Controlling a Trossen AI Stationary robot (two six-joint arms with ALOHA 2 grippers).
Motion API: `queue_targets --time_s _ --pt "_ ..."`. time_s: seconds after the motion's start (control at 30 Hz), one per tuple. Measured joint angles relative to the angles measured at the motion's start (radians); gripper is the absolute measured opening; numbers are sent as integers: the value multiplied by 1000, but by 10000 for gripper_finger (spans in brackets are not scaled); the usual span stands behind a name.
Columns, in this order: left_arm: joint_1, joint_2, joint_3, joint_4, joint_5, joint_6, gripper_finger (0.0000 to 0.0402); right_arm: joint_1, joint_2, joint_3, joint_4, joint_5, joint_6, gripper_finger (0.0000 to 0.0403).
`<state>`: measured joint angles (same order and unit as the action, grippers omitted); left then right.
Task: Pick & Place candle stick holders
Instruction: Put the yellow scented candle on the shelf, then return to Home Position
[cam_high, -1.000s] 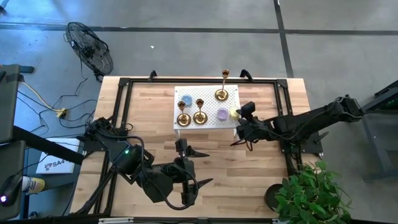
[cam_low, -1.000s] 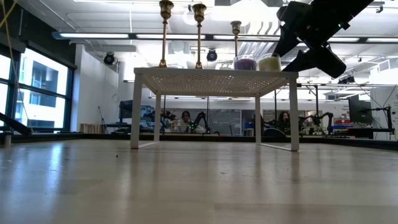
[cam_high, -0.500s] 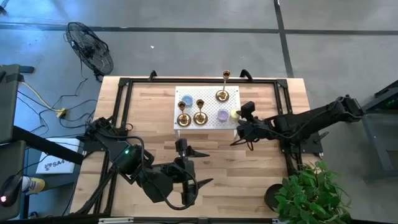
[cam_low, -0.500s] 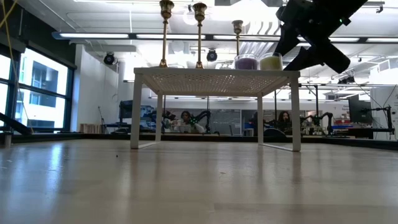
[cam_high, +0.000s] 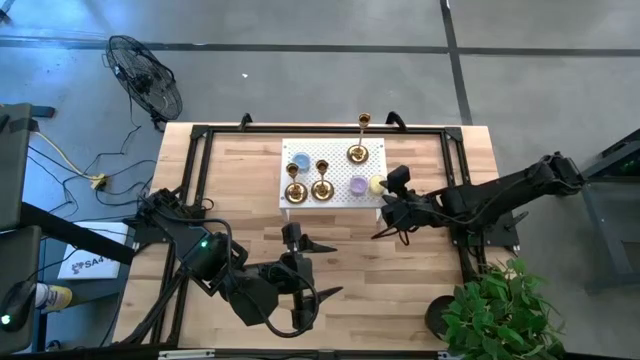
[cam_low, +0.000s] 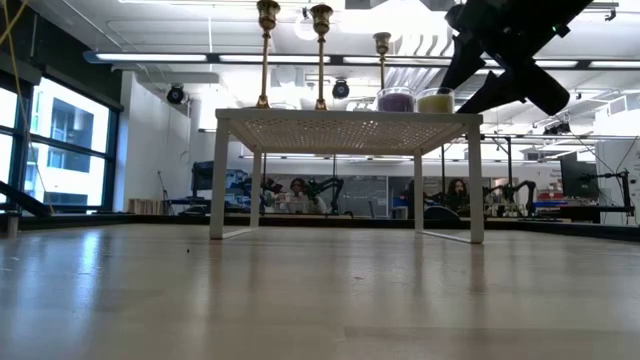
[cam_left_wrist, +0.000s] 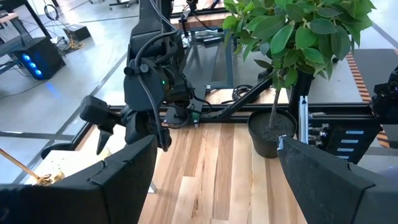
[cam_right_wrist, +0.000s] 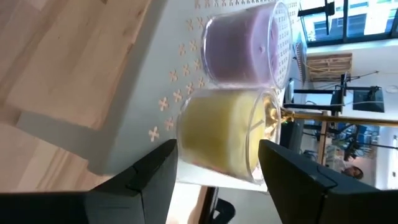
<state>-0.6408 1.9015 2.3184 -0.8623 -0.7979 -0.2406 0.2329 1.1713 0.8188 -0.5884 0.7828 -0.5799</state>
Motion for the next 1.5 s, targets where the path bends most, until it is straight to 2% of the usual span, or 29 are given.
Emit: queue_targets --time_s 0.77,1.07,1.4,1.5 --pt "0 0 0 0 0 0 328 39 -3 0 -42 117 10 220" --pt "0 0 0 0 0 -4 328 67 -95 0 -94 169 44 220" --pt "0 0 0 7 9 -4 328 180 -273 0 -76 353 41 220" --pt "0 0 0 7 7 -1 328 230 -324 0 -23 470 3 220"
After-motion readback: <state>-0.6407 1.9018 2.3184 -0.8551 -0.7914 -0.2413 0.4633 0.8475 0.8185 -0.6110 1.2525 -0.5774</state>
